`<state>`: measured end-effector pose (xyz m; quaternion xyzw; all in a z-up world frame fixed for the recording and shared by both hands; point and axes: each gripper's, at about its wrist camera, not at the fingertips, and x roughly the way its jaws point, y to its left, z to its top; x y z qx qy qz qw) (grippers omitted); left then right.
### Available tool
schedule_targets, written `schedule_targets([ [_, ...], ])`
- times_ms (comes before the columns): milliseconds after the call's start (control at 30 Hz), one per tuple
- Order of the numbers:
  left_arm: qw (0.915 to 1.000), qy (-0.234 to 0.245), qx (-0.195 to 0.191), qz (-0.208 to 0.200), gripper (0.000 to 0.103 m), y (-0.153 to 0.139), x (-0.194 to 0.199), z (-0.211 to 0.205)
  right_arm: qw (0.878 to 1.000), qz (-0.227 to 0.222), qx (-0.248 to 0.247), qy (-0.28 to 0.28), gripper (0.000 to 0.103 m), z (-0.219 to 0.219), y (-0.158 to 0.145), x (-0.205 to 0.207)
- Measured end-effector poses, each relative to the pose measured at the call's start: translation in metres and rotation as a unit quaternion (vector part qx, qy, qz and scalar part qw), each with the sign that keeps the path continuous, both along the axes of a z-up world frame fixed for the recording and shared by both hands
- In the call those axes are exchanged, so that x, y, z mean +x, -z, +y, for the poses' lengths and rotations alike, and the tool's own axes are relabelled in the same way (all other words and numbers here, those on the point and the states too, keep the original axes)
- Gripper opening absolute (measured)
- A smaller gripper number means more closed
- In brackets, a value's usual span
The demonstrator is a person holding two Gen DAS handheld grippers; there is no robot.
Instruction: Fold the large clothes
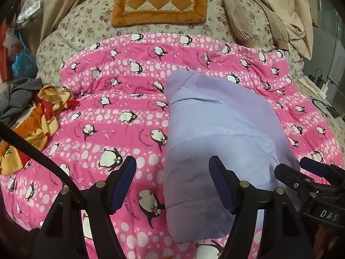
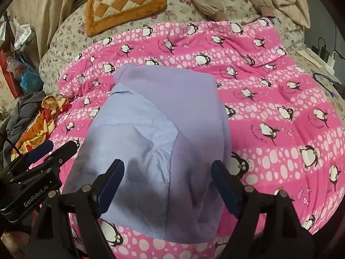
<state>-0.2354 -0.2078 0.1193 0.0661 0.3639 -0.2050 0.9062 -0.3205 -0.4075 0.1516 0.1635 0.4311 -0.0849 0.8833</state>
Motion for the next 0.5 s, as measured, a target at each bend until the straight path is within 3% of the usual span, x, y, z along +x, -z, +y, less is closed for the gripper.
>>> schedule_targets([
  [500,1.0,-0.001,-0.003,0.002,0.042,0.0037,-0.0011,0.0013,1.0,0.0,0.0,-0.005,0.088,0.0018,0.0007,0.0015],
])
